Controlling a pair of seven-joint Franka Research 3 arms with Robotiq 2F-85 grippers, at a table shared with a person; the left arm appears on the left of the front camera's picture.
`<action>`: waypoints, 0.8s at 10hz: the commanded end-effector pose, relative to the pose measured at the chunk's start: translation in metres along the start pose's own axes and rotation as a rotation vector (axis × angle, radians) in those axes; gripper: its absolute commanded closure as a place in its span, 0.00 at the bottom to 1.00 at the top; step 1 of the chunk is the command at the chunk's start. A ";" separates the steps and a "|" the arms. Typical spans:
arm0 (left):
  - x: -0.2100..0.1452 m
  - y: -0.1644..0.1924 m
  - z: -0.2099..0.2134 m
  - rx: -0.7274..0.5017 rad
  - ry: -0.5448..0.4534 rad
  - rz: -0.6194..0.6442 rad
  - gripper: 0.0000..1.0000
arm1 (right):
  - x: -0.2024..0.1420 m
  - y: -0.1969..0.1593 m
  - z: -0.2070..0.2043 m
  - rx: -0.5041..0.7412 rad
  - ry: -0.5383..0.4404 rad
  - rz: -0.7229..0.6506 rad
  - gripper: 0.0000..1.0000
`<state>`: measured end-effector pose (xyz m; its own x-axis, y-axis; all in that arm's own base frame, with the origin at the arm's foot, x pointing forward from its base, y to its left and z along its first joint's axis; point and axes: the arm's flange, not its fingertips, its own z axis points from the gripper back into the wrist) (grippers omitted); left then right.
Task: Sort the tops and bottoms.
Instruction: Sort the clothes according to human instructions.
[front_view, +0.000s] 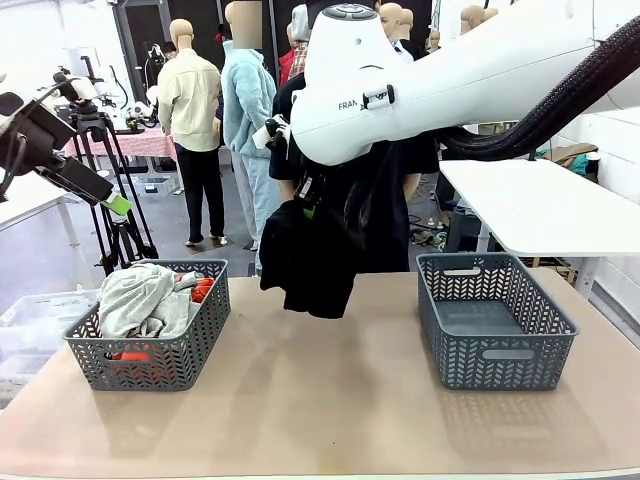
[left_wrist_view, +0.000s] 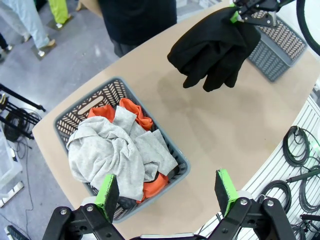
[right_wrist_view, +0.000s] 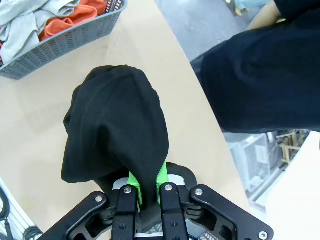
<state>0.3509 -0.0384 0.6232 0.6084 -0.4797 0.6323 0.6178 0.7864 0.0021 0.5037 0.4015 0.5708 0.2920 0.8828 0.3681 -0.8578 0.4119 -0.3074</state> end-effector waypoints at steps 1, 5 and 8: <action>0.000 0.001 0.000 0.002 -0.009 0.003 0.00 | 0.001 -0.002 0.004 0.005 -0.004 0.008 1.00; 0.000 0.001 0.000 0.002 -0.009 0.003 0.00 | 0.001 -0.002 0.004 0.005 -0.004 0.008 1.00; 0.000 0.001 0.000 0.002 -0.009 0.003 0.00 | 0.001 -0.002 0.004 0.005 -0.004 0.008 1.00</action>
<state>0.3509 -0.0383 0.6232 0.6084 -0.4796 0.6323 0.6177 0.7864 0.0021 0.5037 0.4015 0.5707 0.2920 0.8828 0.3680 -0.8578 0.4119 -0.3074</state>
